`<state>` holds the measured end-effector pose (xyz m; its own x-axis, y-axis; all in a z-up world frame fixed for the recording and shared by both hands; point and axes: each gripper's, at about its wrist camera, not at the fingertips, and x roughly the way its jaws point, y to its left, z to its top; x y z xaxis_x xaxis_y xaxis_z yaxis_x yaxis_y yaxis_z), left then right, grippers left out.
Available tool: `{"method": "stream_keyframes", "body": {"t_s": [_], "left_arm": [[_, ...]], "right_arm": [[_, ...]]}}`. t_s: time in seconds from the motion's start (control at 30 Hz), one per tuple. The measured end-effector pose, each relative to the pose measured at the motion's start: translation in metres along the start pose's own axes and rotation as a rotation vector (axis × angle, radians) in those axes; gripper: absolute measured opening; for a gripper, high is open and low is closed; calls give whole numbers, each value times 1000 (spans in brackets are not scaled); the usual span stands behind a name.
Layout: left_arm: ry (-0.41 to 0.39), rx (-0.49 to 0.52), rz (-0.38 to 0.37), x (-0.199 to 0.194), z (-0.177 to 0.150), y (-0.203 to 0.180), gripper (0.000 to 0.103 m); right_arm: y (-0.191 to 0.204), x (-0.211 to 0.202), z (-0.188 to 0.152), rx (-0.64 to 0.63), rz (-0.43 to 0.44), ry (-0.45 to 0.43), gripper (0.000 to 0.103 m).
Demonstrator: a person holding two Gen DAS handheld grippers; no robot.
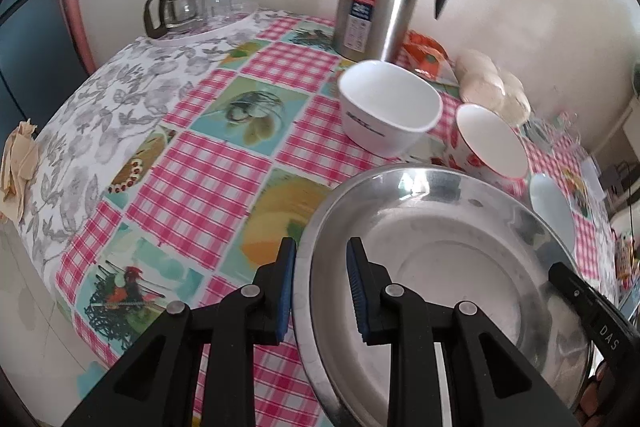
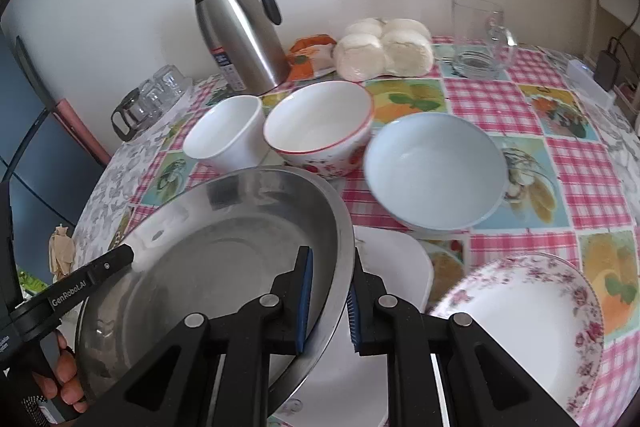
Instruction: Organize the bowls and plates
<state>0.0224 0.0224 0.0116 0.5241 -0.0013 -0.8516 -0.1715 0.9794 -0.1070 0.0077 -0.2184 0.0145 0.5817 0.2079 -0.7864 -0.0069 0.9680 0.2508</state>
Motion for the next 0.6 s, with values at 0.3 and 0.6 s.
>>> {"method": "stream_keyframes", "body": {"t_s": [0.3,0.6], "left_arm": [[41,66,-6,5,-9,-23,26],[102,122,-3,13,-18,-37,27]], "right_arm": [[-24,-2,-9,29,-36,21,17],[-36,0,-14,49,-66,51,18]]}}
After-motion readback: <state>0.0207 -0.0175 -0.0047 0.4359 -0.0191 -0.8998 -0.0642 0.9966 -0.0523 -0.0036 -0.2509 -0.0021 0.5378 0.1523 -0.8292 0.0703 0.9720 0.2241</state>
